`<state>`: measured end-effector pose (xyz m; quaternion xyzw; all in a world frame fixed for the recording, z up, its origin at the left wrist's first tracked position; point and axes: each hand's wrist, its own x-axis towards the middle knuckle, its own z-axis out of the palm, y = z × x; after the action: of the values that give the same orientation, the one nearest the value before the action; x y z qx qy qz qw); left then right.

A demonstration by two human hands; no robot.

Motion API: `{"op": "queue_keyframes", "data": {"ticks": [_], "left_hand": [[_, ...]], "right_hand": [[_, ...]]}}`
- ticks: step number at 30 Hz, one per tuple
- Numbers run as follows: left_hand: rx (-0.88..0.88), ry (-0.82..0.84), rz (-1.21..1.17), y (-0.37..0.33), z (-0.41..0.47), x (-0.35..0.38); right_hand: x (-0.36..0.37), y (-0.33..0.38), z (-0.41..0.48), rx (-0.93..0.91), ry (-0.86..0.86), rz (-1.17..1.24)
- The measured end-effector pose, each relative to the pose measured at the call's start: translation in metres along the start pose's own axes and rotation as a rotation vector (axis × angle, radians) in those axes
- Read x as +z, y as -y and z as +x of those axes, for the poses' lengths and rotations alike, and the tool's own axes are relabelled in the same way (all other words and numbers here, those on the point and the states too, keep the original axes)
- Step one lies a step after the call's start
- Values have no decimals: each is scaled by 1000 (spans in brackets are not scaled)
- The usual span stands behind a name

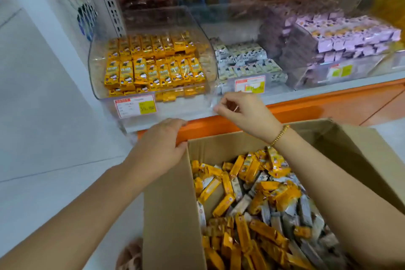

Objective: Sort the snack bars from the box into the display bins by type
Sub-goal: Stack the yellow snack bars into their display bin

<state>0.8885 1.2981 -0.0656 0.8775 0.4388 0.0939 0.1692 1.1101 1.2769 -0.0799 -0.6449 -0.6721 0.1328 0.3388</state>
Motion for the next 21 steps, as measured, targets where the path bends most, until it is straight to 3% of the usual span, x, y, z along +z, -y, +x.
{"op": "queue_keyframes", "data": {"ticks": [2,4,6,10,12,15,18,21], "left_hand": [[28,134,41,-2,-1,25],[36,272,117,0,-6,52],[7,433,192,3,-13,70],[-96,700,241,8,-20,94],[-133,757,260,11,-19,101],[-145,763,258,14,-12,104],[-141,742,243,15,-9,105],[-152,739,236,18,-10,107]], "right_hand": [[18,-48,-24,253,123,42],[37,-98,-55,445,278,-77],[50,-131,-90,543,500,-185],[72,-141,-147,630,996,-156],[90,-138,-163,675,1041,-252],[120,-130,-179,743,967,-407],[146,-127,-192,743,1148,-444],[151,-128,-194,781,1189,-414]]}}
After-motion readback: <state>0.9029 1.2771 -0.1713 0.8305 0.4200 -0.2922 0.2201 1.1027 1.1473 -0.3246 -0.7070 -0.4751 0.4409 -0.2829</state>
